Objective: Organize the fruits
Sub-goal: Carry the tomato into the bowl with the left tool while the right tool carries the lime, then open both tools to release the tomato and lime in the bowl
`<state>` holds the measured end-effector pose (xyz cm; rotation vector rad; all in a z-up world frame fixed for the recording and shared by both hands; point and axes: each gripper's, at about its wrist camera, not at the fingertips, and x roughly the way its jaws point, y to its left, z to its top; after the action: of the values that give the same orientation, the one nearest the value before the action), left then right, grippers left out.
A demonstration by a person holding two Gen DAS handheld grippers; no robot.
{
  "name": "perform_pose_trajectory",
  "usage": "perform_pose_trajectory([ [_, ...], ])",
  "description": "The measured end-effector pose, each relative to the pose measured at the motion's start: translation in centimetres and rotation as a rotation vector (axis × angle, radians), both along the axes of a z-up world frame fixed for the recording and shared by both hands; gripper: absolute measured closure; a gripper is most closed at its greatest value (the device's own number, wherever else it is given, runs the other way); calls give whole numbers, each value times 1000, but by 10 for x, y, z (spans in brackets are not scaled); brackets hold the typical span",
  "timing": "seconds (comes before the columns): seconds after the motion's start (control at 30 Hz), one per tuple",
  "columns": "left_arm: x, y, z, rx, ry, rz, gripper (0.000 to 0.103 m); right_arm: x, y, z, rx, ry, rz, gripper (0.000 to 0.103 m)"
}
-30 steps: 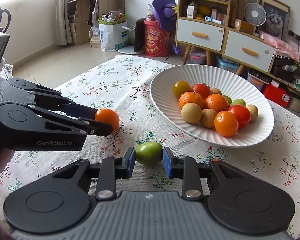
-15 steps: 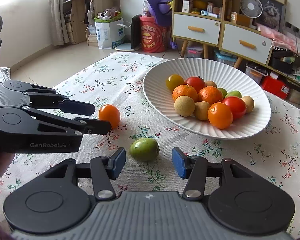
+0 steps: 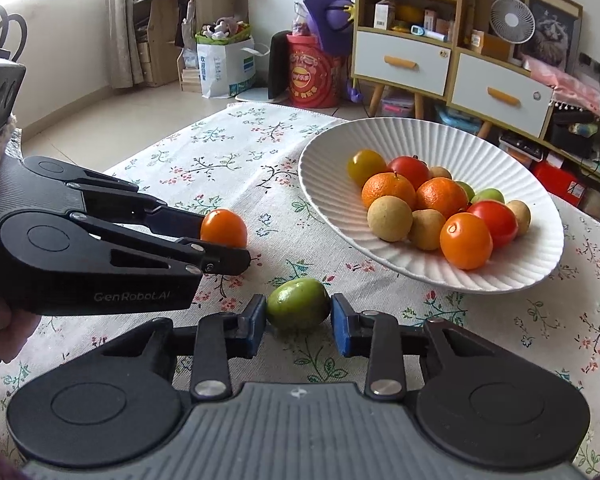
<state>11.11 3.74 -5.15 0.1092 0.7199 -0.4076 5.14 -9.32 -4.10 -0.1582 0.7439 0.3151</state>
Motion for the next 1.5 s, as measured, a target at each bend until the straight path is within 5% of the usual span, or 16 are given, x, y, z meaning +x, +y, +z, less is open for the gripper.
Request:
perform_pose_trajectory([
  [0.43,-5,-1,28,-28,-26,39,80,-10,-7,30,37,-62,4,71],
  [0.77,12,-21,59,-91,-64,50,80,7,-41,59,62,-133,-97,71],
  [1.0,48,-45,62,-127,-67,44,80,43,-74,54,84,-121,-214,71],
  [1.5,107,-58,25,-187,32,87,80,91,-94,24,145,-71,-248,71],
])
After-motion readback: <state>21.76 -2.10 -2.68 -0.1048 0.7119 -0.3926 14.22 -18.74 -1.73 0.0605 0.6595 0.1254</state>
